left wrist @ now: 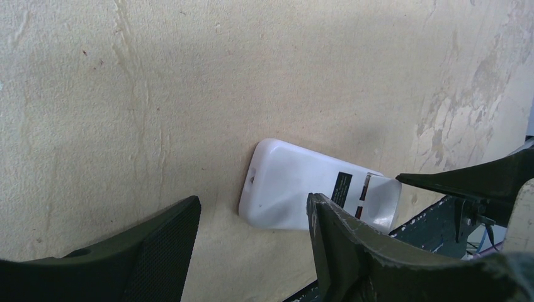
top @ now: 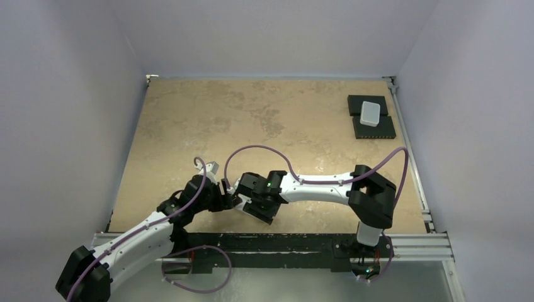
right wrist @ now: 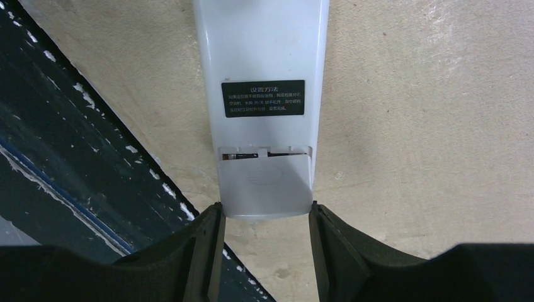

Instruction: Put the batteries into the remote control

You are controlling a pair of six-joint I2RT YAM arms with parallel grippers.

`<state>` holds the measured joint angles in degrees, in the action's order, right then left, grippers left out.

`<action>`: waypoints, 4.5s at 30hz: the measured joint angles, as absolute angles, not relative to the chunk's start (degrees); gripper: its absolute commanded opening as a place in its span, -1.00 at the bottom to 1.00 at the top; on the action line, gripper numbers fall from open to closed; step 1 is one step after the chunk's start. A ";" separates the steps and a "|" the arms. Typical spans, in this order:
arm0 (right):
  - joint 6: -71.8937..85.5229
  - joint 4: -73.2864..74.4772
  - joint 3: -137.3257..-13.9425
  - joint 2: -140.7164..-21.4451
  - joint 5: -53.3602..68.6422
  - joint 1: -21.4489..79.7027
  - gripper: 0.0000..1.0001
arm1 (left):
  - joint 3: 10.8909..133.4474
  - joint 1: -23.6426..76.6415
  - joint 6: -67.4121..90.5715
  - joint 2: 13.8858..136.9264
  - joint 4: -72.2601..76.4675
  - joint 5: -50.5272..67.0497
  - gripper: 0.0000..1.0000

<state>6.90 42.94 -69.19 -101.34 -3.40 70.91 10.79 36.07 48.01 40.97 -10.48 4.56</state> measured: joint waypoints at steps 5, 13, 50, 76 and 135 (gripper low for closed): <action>7.09 42.94 -69.19 -101.36 -3.44 70.83 -0.52 | 10.79 36.07 48.03 40.97 -10.48 4.51 0.28; 7.33 42.89 -69.19 -101.97 -3.44 70.63 -0.52 | 10.81 36.07 48.01 40.97 -10.48 4.49 0.28; 7.42 43.75 -71.59 -104.77 -3.31 70.43 0.17 | 10.83 36.07 47.99 41.60 -10.20 4.67 0.28; 8.78 42.59 -71.59 -103.07 -5.23 70.43 0.98 | 10.83 36.07 47.99 41.74 -10.09 4.69 0.28; 50.17 16.86 -39.29 -75.64 -13.58 67.81 0.10 | 6.22 36.77 54.54 48.05 2.39 14.35 -0.40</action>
